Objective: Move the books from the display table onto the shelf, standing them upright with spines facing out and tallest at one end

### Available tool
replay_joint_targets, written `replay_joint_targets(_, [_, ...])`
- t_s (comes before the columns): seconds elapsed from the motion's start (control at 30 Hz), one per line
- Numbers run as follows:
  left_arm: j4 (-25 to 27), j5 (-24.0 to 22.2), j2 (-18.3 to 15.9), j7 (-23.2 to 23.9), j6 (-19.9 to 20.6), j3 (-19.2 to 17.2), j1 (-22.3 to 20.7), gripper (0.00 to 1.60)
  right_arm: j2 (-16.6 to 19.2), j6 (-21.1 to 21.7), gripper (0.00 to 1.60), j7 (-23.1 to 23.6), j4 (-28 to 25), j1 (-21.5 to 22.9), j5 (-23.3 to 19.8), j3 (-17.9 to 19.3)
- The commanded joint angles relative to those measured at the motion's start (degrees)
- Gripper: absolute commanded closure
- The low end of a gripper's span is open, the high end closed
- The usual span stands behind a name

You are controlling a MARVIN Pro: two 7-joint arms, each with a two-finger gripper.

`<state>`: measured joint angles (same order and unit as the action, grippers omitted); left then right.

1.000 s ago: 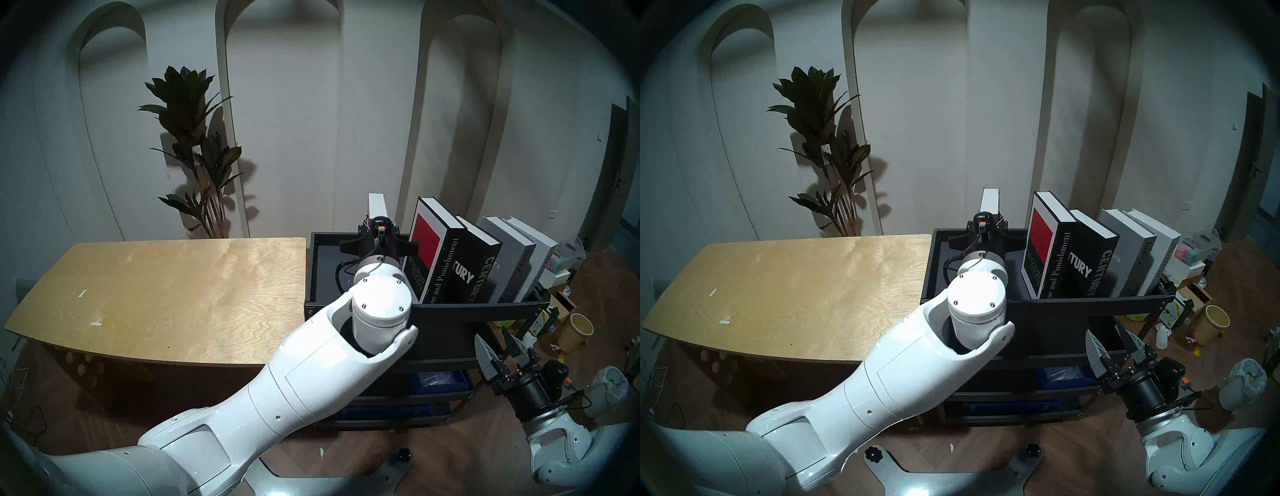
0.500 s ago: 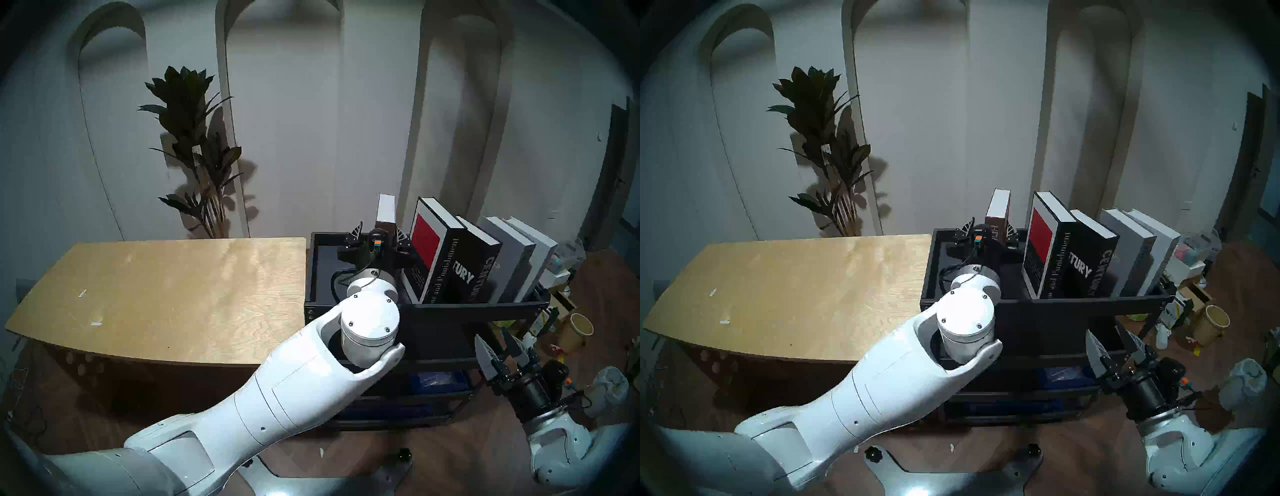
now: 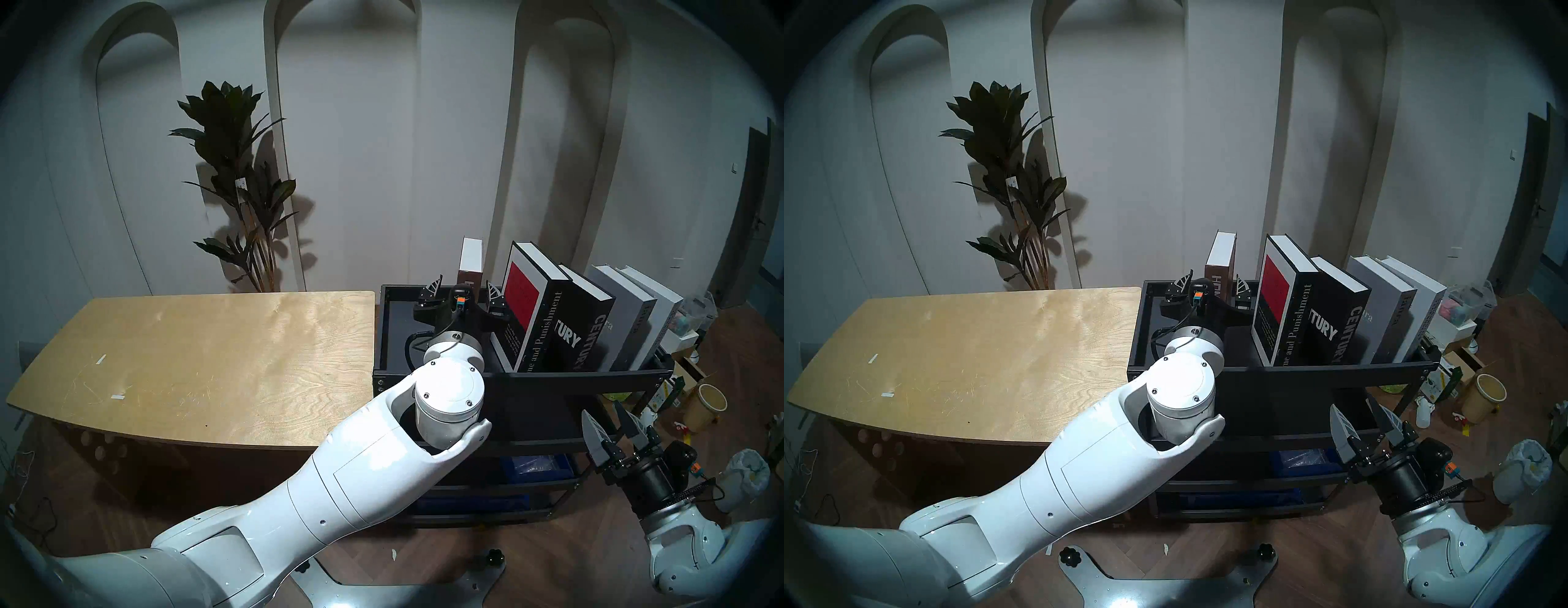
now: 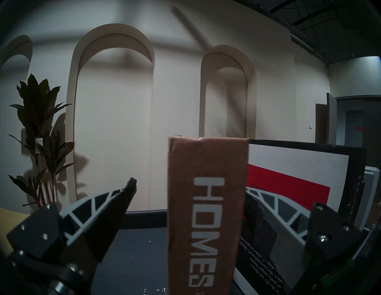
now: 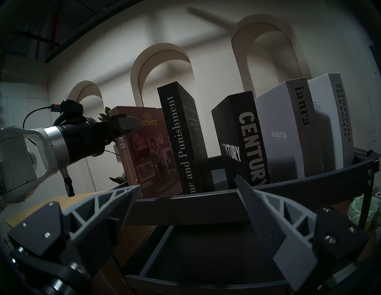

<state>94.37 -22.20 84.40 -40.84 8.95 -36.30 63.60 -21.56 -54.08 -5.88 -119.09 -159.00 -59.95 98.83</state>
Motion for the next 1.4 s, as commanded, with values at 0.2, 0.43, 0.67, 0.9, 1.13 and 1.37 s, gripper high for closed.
replay_joint_targets(0.2, [5.5, 1.4, -3.4, 4.2, 1.1, 0.1, -3.0, 0.00, 0.1, 0.1, 0.00, 0.0, -0.4, 0.3, 0.1, 0.4])
replay_joint_targets(0.43, [10.5, 0.2, -6.2, 6.5, 2.8, -1.0, -2.6, 0.00, 0.1, 0.1, 0.00, 0.1, -0.4, 0.3, 0.1, 0.4])
replay_joint_targets(0.67, [13.5, -0.7, -6.7, 8.1, 4.3, -1.5, -3.0, 0.00, 0.0, 0.1, 0.00, 0.1, -0.4, 0.3, 0.1, 0.4])
replay_joint_targets(0.9, [17.5, -1.7, -6.6, 9.1, 4.4, -7.2, -8.2, 0.00, 0.0, 0.0, 0.00, 0.2, -0.3, 0.5, 0.0, 0.2])
replay_joint_targets(1.13, [22.1, -1.6, -5.7, 10.3, 4.1, -15.7, -11.3, 0.00, -0.1, 0.0, 0.00, 0.4, -0.2, 0.6, -0.1, 0.1])
replay_joint_targets(1.37, [23.6, -2.9, -12.7, 14.9, 6.3, -22.0, -11.4, 0.00, -0.1, 0.1, 0.00, 0.5, -0.2, 0.8, -0.1, 0.0])
